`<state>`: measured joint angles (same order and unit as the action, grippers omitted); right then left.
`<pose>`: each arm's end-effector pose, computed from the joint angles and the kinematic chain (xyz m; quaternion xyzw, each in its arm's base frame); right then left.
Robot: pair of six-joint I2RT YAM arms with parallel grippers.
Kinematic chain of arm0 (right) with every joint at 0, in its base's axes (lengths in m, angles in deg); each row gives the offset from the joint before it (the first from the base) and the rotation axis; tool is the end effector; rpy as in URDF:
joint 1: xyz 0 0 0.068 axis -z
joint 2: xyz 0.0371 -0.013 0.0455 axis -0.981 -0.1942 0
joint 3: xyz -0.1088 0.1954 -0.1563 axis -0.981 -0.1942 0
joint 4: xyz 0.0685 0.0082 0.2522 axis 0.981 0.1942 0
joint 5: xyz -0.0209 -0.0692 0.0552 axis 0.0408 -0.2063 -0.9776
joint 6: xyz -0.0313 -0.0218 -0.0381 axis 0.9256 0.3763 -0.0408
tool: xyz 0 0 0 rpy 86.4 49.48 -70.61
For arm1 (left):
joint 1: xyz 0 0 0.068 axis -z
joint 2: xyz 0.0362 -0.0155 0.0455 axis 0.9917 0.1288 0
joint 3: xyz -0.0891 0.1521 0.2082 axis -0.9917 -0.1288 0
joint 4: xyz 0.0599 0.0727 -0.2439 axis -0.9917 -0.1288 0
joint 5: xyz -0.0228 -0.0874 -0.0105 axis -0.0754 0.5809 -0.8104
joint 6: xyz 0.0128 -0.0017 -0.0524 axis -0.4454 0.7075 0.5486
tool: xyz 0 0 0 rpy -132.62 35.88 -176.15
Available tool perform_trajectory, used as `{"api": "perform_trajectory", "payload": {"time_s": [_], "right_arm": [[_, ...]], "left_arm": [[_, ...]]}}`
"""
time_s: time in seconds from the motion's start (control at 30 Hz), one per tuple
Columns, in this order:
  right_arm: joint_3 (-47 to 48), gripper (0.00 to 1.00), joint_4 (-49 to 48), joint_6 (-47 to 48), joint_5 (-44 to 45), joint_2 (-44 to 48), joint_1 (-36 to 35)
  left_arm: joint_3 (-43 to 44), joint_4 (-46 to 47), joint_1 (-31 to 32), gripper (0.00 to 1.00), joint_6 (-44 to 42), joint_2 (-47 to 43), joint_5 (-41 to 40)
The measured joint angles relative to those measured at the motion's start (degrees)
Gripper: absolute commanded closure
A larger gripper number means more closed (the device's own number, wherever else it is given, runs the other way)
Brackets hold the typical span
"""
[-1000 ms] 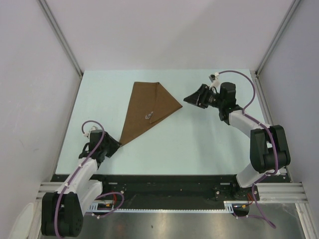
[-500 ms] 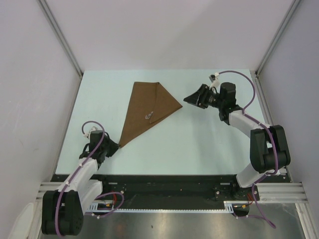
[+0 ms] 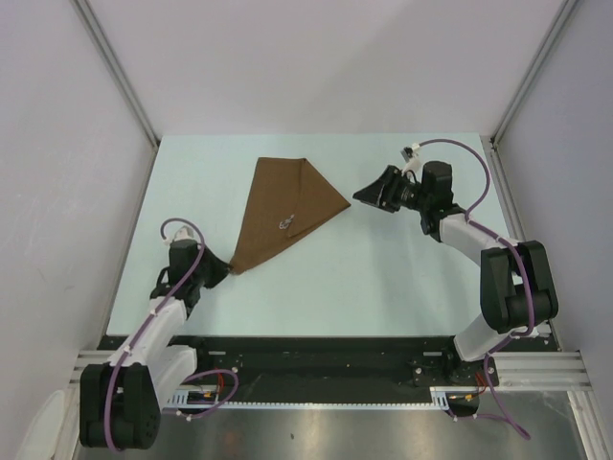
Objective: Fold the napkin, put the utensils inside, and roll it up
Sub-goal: Fold the napkin
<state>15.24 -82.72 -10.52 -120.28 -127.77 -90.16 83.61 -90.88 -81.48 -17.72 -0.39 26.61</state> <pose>0.3421 0.0927 0.2455 -0.0220 0.7831 0.4936 0.3776 0.1725 -0.0071 0.1568 -0.2995 0.8647 -0.1923 0.3544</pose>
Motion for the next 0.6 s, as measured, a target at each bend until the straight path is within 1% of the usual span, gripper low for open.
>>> {"api": "perform_trajectory", "payload": {"time_s": [0.13, 0.2, 0.3, 0.6], "right_arm": [[-0.26, 0.45, 0.13, 0.15, 0.0, 0.0, 0.0], [-0.48, 0.45, 0.24, 0.17, 0.0, 0.0, 0.0], [-0.74, 0.45, 0.28, 0.24, 0.0, -0.02, 0.0], [-1.86, 0.45, 0.72, 0.72, 0.0, -0.07, 0.24]], "left_arm": [[7.43, 0.7, 0.0, 1.0, -2.58, 3.32, 2.6], [12.28, 1.81, 0.09, 1.0, -3.45, 6.27, 4.55], [20.28, 3.19, 1.84, 1.0, -4.39, 12.48, 6.47], [44.92, 4.42, 15.04, 1.0, -5.7, 33.64, 10.32]]}}
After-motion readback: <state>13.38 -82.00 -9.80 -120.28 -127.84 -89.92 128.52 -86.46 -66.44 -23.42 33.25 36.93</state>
